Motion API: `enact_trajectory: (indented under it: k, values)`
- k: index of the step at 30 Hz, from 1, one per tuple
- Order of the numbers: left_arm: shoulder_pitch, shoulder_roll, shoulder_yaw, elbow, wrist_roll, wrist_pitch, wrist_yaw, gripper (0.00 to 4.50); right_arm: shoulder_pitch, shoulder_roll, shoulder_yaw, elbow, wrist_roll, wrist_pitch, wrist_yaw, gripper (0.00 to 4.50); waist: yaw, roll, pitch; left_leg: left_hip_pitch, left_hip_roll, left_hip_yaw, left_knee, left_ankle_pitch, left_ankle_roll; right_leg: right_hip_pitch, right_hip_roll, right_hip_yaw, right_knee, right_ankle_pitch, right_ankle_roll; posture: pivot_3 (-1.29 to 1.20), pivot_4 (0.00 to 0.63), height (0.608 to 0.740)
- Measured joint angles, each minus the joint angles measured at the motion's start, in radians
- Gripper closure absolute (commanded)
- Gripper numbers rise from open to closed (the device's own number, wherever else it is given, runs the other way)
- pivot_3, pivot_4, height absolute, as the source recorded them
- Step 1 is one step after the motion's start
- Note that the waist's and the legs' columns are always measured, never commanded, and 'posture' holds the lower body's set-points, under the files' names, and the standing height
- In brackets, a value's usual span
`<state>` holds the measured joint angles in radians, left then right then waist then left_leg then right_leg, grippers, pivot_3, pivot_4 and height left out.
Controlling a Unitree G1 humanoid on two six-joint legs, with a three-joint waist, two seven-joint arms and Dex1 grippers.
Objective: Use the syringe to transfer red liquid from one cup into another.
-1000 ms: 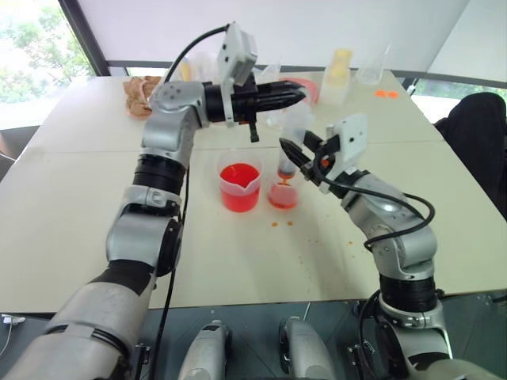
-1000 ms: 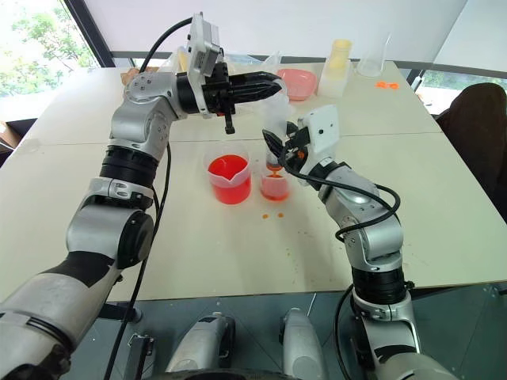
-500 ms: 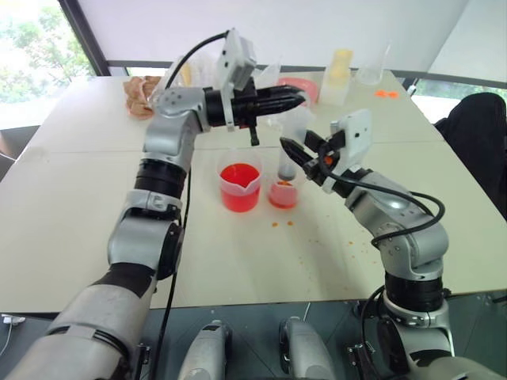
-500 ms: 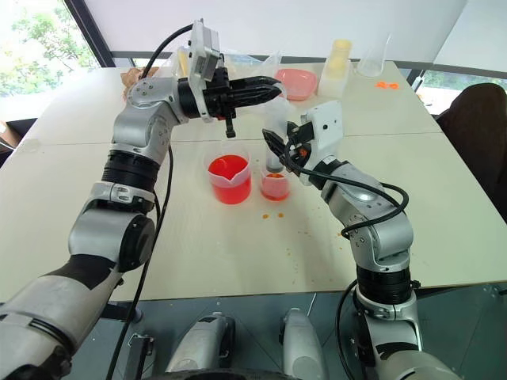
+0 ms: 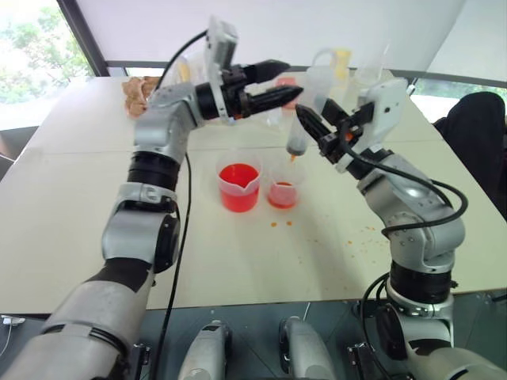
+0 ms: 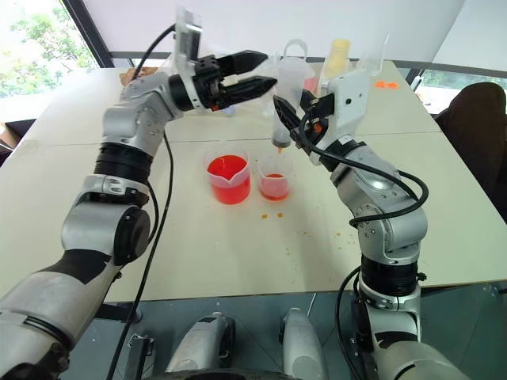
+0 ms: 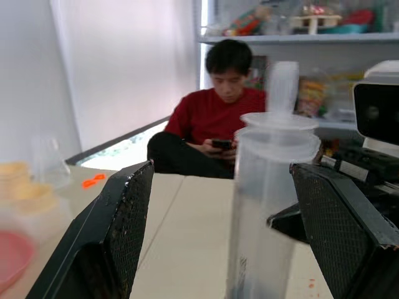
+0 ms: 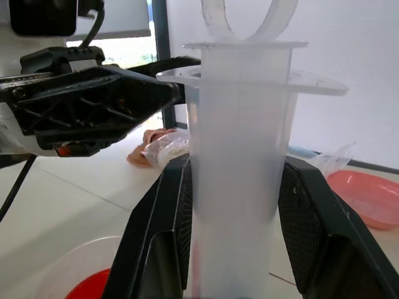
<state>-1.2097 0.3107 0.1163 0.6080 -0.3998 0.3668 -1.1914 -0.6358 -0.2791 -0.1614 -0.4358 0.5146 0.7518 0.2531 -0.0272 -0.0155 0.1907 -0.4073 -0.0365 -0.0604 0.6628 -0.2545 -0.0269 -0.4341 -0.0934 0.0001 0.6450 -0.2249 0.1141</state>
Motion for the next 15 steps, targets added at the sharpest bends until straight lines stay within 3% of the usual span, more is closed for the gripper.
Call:
enact_trajectory:
  k: [3, 7, 11, 15]
  values:
    - [0.174, 0.116, -0.027, -0.246, -0.05, 0.159, -0.032, 0.88, -0.075, -0.028, -0.119, 0.042, 0.103, 0.088, -0.045, 3.06, -0.01, 0.001, 0.0, 0.0, 0.0, 0.0, 0.0, 0.0, 0.0, 0.0, -0.001, 0.001, 0.0, 0.0, 0.0, 0.0, 0.15, 0.74]
    - [0.366, 0.27, -0.055, -0.545, -0.145, 0.368, -0.071, 0.88, -0.178, -0.202, -0.281, 0.161, 0.201, 0.258, -0.074, 3.06, 0.0, 0.001, 0.001, -0.001, 0.001, 0.0, 0.0, 0.0, 0.0, 0.0, -0.002, 0.001, -0.001, 0.0, 0.0, 0.0, 0.15, 0.74]
    - [0.498, 0.391, -0.041, -0.818, -0.252, 0.497, -0.06, 0.88, -0.237, -0.375, -0.333, 0.363, 0.214, 0.507, -0.106, 3.06, 0.011, 0.001, 0.001, 0.0, 0.001, 0.0, -0.001, -0.001, 0.001, 0.003, -0.003, 0.001, -0.005, 0.0, -0.001, 0.0, 0.15, 0.74]
    - [0.654, 0.435, -0.045, -0.988, -0.28, 0.519, -0.009, 0.88, -0.201, -0.44, -0.321, 0.531, 0.207, 0.707, -0.069, 3.06, 0.012, 0.001, 0.001, 0.0, 0.001, 0.002, -0.002, -0.001, 0.002, 0.006, -0.001, 0.0, -0.013, -0.002, -0.005, 0.0, 0.15, 0.74]
